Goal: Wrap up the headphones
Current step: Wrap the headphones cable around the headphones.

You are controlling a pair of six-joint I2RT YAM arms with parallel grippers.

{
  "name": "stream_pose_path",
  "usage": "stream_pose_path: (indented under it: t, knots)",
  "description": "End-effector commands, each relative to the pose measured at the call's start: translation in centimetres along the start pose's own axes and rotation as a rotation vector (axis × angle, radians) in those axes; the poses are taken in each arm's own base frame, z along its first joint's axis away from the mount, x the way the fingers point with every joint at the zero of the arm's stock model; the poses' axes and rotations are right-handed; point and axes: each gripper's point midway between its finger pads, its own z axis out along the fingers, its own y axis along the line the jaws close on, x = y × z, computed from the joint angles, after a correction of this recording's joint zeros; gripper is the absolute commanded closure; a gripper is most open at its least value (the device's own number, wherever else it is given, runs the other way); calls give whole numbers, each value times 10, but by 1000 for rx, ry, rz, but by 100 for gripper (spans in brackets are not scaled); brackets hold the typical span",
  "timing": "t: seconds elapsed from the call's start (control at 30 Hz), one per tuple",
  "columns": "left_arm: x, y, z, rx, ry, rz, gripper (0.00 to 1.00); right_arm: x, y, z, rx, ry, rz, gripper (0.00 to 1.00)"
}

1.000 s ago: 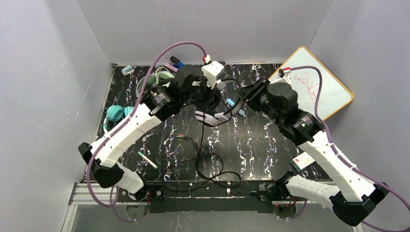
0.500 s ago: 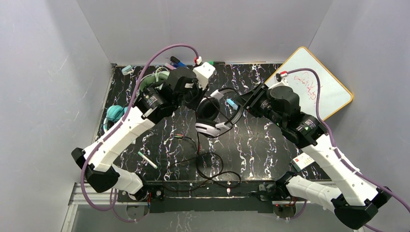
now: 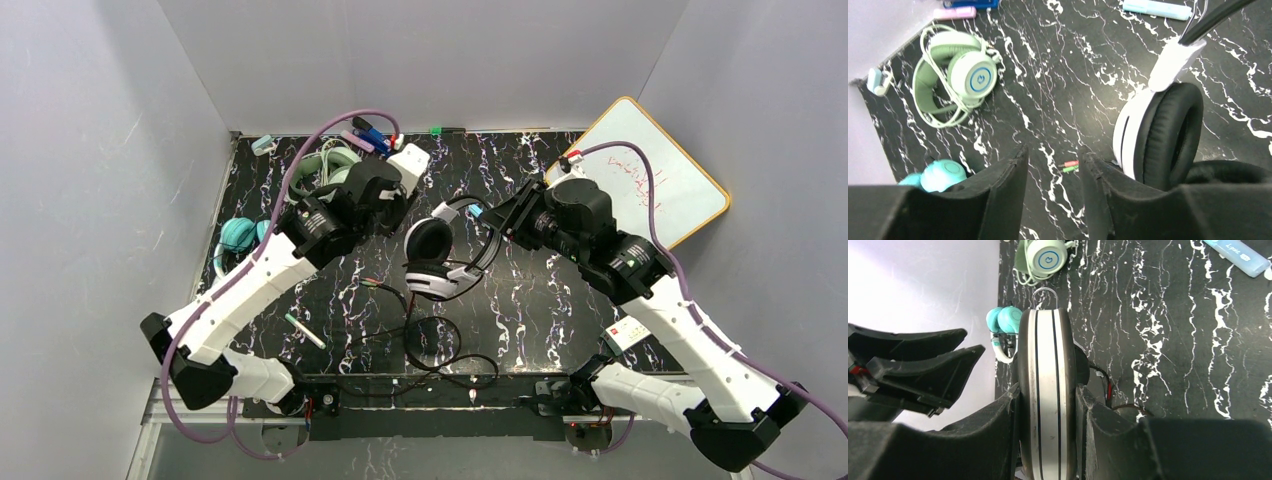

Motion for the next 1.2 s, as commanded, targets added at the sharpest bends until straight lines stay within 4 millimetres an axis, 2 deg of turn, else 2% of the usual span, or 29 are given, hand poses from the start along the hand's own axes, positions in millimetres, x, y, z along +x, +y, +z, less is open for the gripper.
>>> stream_pose_path:
  t: [0.0, 0.07, 0.13, 0.23, 0.3, 0.37, 0.57, 0.7, 0.73, 0.8, 1.03, 1.17]
  knots:
    - [6, 24, -32, -73, -73, -134, 54, -29, 39, -11, -98, -74, 13, 93]
    - [18, 29, -41, -94, -89, -185, 44, -33, 42, -12, -98, -83, 11, 93]
    - [33, 30, -47, -93, -87, -229, 40, -39, 46, -13, -90, -99, -2, 93]
    - [60, 14, -47, -21, -34, -288, 32, -52, 53, -16, -82, -128, -31, 92]
    - [78, -4, -42, 47, -14, -340, 29, -60, 59, -17, -83, -144, -45, 92]
    - [95, -13, -36, 61, -10, -413, 26, -65, 66, -17, -88, -152, -51, 92]
    - [121, -42, -28, 183, -67, -539, 17, -78, 87, -14, -122, -156, -60, 92]
    - [128, -59, -12, 247, -124, -572, 14, -86, 107, -18, -162, -140, -55, 91]
    - [132, -64, -6, 265, -135, -575, 9, -87, 110, -18, -167, -135, -51, 91]
    - [124, -70, -1, 305, -206, -589, 2, -89, 116, -21, -182, -131, -44, 91]
    - [124, -74, 23, 290, -256, -573, 3, -87, 127, -30, -230, -111, -17, 91]
    - [124, -76, 36, 286, -278, -596, 13, -85, 125, -34, -231, -107, -8, 91]
